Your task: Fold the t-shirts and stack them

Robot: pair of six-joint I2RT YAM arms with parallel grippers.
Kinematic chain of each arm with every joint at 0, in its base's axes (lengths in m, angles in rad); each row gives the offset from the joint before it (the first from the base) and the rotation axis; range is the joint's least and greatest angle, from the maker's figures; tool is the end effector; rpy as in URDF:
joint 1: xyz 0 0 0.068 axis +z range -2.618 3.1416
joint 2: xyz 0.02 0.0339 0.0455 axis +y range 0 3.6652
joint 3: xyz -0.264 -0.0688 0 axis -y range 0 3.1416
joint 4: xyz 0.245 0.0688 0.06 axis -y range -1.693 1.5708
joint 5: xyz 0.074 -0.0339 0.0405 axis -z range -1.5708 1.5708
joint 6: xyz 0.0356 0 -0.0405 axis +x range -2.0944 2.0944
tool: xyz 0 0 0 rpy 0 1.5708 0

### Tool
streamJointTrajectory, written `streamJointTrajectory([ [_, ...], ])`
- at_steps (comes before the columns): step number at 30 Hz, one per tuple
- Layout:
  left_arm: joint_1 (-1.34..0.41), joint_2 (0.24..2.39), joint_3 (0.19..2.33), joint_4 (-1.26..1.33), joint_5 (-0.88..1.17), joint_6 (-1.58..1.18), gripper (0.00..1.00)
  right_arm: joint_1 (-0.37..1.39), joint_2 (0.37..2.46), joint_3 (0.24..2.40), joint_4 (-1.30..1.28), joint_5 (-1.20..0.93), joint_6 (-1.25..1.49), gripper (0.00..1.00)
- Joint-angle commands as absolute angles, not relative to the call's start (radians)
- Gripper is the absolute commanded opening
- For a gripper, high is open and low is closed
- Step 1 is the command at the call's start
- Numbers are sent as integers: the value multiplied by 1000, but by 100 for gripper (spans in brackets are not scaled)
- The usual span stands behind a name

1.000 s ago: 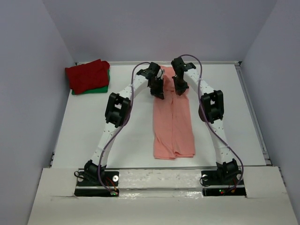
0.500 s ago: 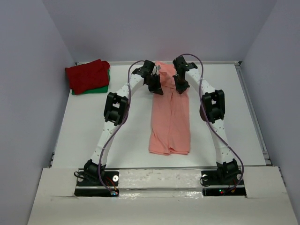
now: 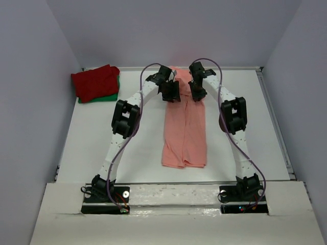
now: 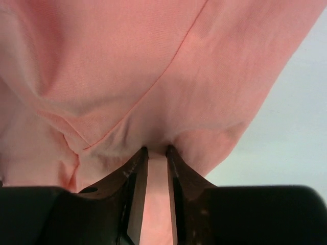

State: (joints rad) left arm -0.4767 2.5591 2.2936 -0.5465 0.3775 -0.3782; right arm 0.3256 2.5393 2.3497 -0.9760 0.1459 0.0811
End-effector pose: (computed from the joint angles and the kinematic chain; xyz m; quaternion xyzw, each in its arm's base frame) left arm 0.4972 -0.2715 0.1746 0.1143 0.9079 -0.3094 0.2588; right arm 0.5062 0.1654 0.1754 -0.1046 0.9714 -0.0294 0.2110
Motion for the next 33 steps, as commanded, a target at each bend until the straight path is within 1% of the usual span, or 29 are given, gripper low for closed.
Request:
streamJointTrajectory([
  [1, -506, 2352, 2215, -482, 226, -322, 69, 316, 2465, 2299, -900, 135, 32, 36],
  [2, -509, 2324, 2174, -463, 207, -319, 79, 316, 2447, 2296, -899, 141, 26, 38],
  [5, -511, 2223, 2132, -400, 195, -308, 88, 316, 2409, 2290, -894, 170, 23, 42],
  [7, -520, 2154, 2120, -388, 158, -285, 89, 316, 2338, 2266, -893, 213, 22, 43],
  [8, -522, 2131, 2117, -385, 146, -279, 91, 328, 2309, 2254, -888, 225, 20, 44],
  [12, -529, 2024, 2106, -411, 92, -249, 92, 348, 2151, 2195, -908, 287, 32, 47],
  [13, -532, 1972, 2091, -419, 80, -239, 92, 363, 2067, 2166, -908, 299, 41, 47],
  [15, -534, 1912, 2015, -428, 60, -213, 92, 377, 1978, 2067, -917, 290, 110, 47],
  [16, -534, 1851, 1985, -452, 42, -210, 92, 377, 1885, 2024, -928, 269, 141, 47],
  [18, -531, 1793, 1887, -491, 34, -239, 92, 377, 1771, 1814, -911, 201, 233, 47],
  [19, -531, 1752, 1853, -552, 50, -248, 92, 377, 1708, 1719, -857, 166, 253, 47],
  [20, -531, 1728, 1812, -572, 89, -255, 91, 377, 1645, 1624, -827, 85, 270, 47],
  [21, -529, 1701, 1692, -577, 135, -259, 91, 377, 1523, 1447, -801, 43, 282, 47],
  [22, -525, 1640, 1615, -563, 214, -270, 91, 377, 1462, 1363, -752, 10, 320, 47],
  [23, -523, 1606, 1463, -545, 253, -284, 92, 377, 1353, 1286, -729, -112, 342, 49],
  [24, -520, 1542, 1401, -522, 297, -302, 92, 377, 1301, 1159, -686, -171, 380, 49],
  [25, -508, 1511, 1341, -481, 363, -311, 93, 377, 1254, 1110, -678, -217, 408, 49],
  [26, -499, 1478, 1227, -454, 392, -327, 95, 377, 1206, 1064, -666, -286, 438, 50],
  [27, -488, 1415, 1168, -421, 435, -345, 96, 377, 1115, 978, -640, -310, 487, 50],
  [28, -477, 1389, 1110, -346, 542, -382, 96, 377, 1074, 945, -637, -333, 508, 50],
  [29, -457, 1365, 1015, -316, 579, -399, 96, 377, 1039, 916, -638, -356, 521, 50],
  [33, -453, 1296, 847, -203, 666, -480, 96, 377, 914, 802, -675, -333, 587, 50],
])
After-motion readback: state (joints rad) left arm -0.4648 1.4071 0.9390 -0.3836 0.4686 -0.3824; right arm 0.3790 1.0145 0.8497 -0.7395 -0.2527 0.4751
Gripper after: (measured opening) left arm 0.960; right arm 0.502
